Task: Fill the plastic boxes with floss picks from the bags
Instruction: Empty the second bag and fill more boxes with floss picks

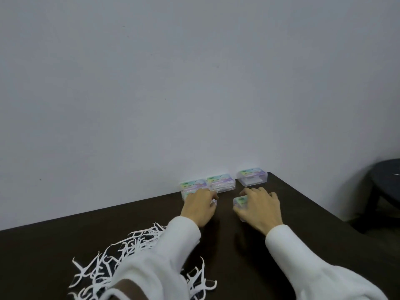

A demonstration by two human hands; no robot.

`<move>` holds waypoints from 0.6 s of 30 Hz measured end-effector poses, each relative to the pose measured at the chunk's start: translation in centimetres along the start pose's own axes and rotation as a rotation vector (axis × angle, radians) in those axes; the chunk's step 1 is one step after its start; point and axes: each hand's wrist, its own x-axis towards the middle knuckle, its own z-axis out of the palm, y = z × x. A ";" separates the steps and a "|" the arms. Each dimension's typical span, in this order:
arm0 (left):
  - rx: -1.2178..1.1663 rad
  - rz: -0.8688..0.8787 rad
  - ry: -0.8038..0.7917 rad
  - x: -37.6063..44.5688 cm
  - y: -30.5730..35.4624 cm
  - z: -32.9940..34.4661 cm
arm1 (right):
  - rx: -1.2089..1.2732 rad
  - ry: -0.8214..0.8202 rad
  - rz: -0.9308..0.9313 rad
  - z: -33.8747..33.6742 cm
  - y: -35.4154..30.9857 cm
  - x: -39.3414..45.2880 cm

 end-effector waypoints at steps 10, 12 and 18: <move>-0.237 -0.048 -0.060 -5.1 -1.3 -0.7 | 0.042 -0.432 -0.129 -2.0 0.6 -3.0; -0.313 -0.057 -0.037 -6.3 -1.7 -0.8 | 0.042 -0.416 -0.177 -2.1 0.0 -3.5; -0.452 -0.068 0.160 -9.3 -3.2 -0.5 | 0.537 -0.308 -0.093 -1.1 -1.9 -4.5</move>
